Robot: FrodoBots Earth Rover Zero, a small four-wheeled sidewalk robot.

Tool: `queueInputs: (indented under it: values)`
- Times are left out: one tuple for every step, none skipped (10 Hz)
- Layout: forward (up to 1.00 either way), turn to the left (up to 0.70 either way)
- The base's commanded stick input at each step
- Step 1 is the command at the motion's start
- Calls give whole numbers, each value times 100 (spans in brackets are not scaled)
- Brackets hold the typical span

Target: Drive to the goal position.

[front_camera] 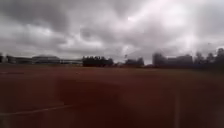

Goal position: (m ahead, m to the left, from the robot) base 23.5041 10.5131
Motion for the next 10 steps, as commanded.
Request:
queueInputs:
  values:
    - [70,0]
    - [70,0]
    - [70,0]
    - [70,0]
    - [70,0]
    - [70,0]
    - [70,0]
    - [70,0]
    - [70,0]
    - [70,0]
